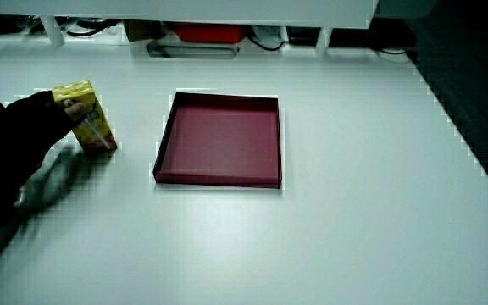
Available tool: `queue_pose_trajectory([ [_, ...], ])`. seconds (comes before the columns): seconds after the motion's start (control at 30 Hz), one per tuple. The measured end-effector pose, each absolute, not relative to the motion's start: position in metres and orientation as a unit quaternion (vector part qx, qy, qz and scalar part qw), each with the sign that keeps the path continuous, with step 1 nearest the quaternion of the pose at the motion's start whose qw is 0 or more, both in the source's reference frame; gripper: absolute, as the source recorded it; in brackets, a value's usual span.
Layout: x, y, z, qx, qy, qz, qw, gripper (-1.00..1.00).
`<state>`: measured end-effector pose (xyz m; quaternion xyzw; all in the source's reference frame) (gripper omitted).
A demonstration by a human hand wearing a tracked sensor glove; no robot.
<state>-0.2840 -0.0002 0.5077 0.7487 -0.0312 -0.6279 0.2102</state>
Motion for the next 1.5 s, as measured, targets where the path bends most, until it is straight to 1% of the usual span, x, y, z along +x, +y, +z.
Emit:
queue_pose_trajectory([
  [0.1,-0.276,-0.008,0.506,0.738,-0.029,-0.643,0.203,0.00],
  [0.23,-0.273,-0.015,0.510,0.740,-0.036,-0.641,0.201,0.00],
  [0.5,-0.269,-0.019,0.511,0.736,-0.042,-0.646,0.197,0.00],
  [0.57,-0.270,-0.019,0.510,0.735,-0.040,-0.652,0.184,0.00],
  [0.67,-0.272,-0.018,0.511,0.738,-0.048,-0.652,0.167,0.15],
  [0.77,-0.275,-0.017,0.511,0.742,-0.054,-0.653,0.140,0.30],
  [0.8,-0.274,-0.017,0.509,0.736,-0.058,-0.661,0.134,0.35],
  [0.9,-0.278,-0.016,0.511,0.738,-0.071,-0.661,0.113,0.50],
  [0.93,-0.277,-0.016,0.509,0.730,-0.073,-0.671,0.106,0.55],
  [1.07,-0.281,-0.014,0.513,0.730,-0.083,-0.672,0.092,0.75],
  [1.1,-0.282,-0.014,0.514,0.733,-0.084,-0.668,0.095,0.80],
  [1.17,-0.281,-0.014,0.512,0.727,-0.079,-0.676,0.089,0.90],
  [1.23,-0.282,-0.015,0.515,0.733,-0.080,-0.670,0.090,1.00],
  [1.33,-0.283,-0.015,0.516,0.728,-0.073,-0.676,0.085,1.00],
  [1.5,-0.282,-0.013,0.514,0.726,-0.067,-0.682,0.062,1.00],
])
